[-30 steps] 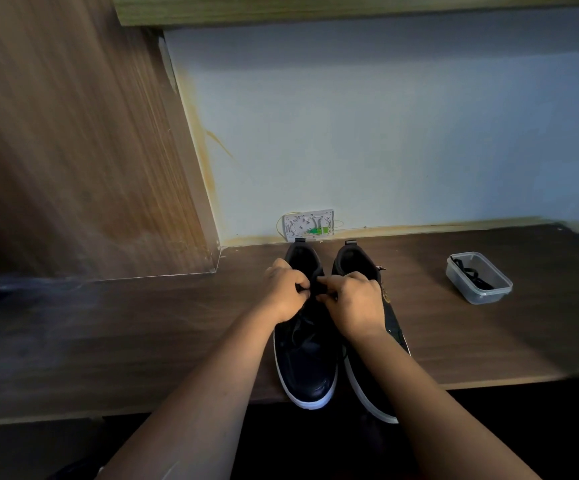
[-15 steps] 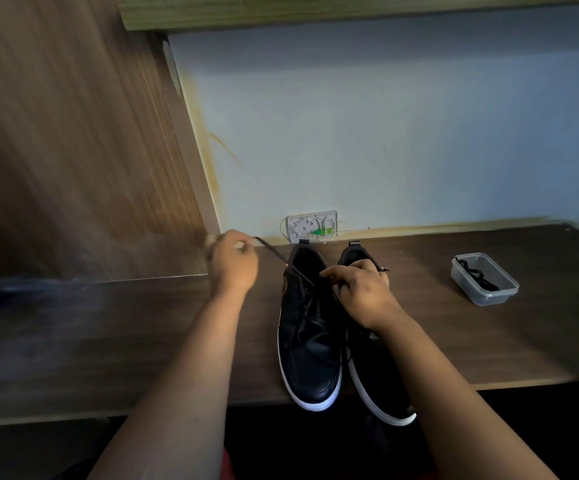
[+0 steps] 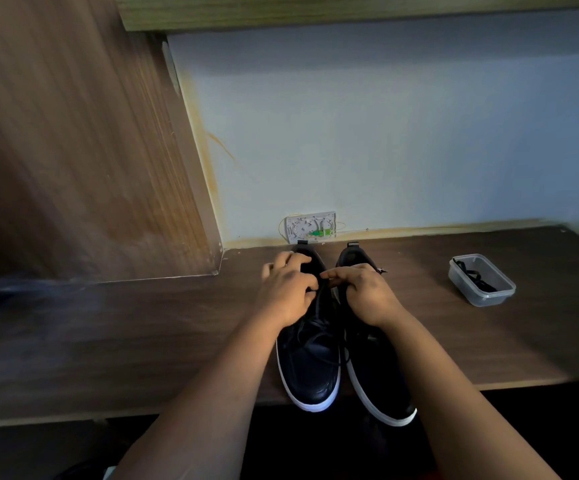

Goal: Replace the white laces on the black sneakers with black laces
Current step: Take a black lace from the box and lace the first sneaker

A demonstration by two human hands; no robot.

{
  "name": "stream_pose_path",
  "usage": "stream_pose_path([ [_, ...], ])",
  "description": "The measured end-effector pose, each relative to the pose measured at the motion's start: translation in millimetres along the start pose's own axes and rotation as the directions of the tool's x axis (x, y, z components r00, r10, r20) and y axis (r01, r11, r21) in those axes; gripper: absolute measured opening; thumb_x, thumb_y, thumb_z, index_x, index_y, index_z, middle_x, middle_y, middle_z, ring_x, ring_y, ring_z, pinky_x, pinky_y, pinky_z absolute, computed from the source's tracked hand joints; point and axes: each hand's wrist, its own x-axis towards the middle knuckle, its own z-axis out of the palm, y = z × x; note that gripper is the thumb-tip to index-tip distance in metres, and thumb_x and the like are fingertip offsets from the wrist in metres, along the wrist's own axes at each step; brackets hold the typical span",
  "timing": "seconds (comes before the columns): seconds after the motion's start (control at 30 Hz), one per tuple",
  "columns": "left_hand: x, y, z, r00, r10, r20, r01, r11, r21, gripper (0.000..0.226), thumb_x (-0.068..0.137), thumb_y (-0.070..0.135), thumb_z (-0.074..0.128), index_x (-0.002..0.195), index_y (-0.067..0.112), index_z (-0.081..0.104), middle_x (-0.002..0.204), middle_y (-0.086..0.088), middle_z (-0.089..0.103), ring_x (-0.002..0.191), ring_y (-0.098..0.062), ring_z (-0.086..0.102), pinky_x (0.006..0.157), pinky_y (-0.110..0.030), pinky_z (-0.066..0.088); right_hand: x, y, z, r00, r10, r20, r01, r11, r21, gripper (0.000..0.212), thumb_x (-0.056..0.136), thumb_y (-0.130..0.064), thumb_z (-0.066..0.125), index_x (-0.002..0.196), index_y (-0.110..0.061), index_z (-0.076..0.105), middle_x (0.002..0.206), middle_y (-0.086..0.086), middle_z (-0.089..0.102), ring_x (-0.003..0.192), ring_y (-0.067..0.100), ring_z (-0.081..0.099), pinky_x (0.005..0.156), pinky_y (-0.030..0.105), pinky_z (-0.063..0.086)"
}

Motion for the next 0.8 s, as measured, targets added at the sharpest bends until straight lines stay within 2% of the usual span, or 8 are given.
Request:
stream_pose_path([
  [0.1,5,-12,-11,0.966,-0.166,-0.2,0.14,0.981,-0.136,0.012,0.09,0.031,0.06,0.088,0.034,0.072,0.133,0.013,0.05,0.128,-0.02,0.031,0.096,-0.034,0.025,2,1,-1,1.0,0.016,-0.015,-0.016,1.0,0.001,0.066,0.073,0.012,0.035,0.116,-0.024,0.069,0.099,-0.006,0.07,0.112,0.01,0.048,0.096,0.019,0.036],
  [0.2,5,-31,-33,0.692,-0.595,-0.409,0.414,0.791,-0.451,0.018,0.092,0.024,0.056,0.089,0.03,0.073,0.113,0.006,0.06,0.114,-0.027,0.04,0.079,-0.027,0.028,3,-1,-3,0.999,0.026,-0.02,-0.025,0.999,0.033,0.063,0.073,0.012,0.035,0.111,-0.021,0.071,0.1,-0.001,0.071,0.101,0.008,0.062,0.09,0.011,0.043],
  [0.3,1,-51,-45,0.493,-0.814,-0.307,0.597,0.573,-0.561,0.019,0.094,0.029,0.053,0.099,0.027,0.071,0.122,-0.001,0.056,0.118,-0.03,0.038,0.087,-0.036,0.033,3,-2,-4,0.999,0.014,-0.033,-0.013,0.999,0.04,0.06,0.073,0.014,0.035,0.109,-0.017,0.072,0.096,-0.001,0.07,0.094,0.008,0.064,0.082,0.001,0.04],
  [0.37,-3,-56,-42,0.546,-0.815,-0.194,0.699,0.571,-0.431,0.022,0.094,0.03,0.051,0.105,0.03,0.07,0.129,-0.002,0.051,0.123,-0.029,0.034,0.092,-0.039,0.032,4,-1,-4,1.0,0.002,-0.03,0.0,0.998,0.061,0.062,0.072,0.014,0.034,0.108,-0.017,0.073,0.097,-0.001,0.072,0.094,0.008,0.066,0.087,0.012,0.048],
  [0.43,-6,-52,-38,0.689,-0.72,-0.086,0.672,0.679,-0.296,0.029,0.092,0.03,0.051,0.118,0.035,0.064,0.138,-0.001,0.044,0.129,-0.028,0.028,0.097,-0.04,0.031,5,2,-2,1.0,-0.001,-0.029,0.003,0.998,0.066,0.063,0.071,0.013,0.034,0.108,-0.018,0.073,0.098,0.0,0.073,0.095,0.009,0.066,0.089,0.019,0.049],
  [0.57,-3,-24,-29,0.961,-0.276,-0.026,0.268,0.949,-0.167,0.034,0.092,0.038,0.055,0.126,0.044,0.056,0.15,0.008,0.031,0.137,-0.023,0.02,0.11,-0.042,0.024,5,3,-1,0.999,-0.02,-0.037,0.022,0.998,0.065,0.063,0.069,0.013,0.034,0.108,-0.019,0.073,0.097,0.0,0.073,0.095,0.008,0.067,0.089,0.022,0.05],
  [0.67,-2,-3,-13,0.994,-0.098,0.042,0.101,0.993,-0.064,0.022,0.093,0.041,0.056,0.114,0.041,0.063,0.151,0.008,0.03,0.139,-0.021,0.017,0.108,-0.044,0.022,4,3,-2,0.998,-0.05,-0.033,0.052,0.997,0.056,0.062,0.069,0.013,0.035,0.109,-0.015,0.072,0.099,0.003,0.073,0.094,0.007,0.067,0.087,0.021,0.051],
  [0.8,-1,-6,-4,0.991,-0.129,-0.03,0.126,0.988,-0.089,0.011,0.094,0.034,0.056,0.094,0.038,0.067,0.138,0.013,0.043,0.129,-0.016,0.028,0.099,-0.037,0.025,3,2,-3,0.997,-0.067,-0.04,0.069,0.997,0.041,0.061,0.07,0.015,0.035,0.11,-0.013,0.072,0.102,0.002,0.072,0.095,0.005,0.066,0.086,0.016,0.05],
])
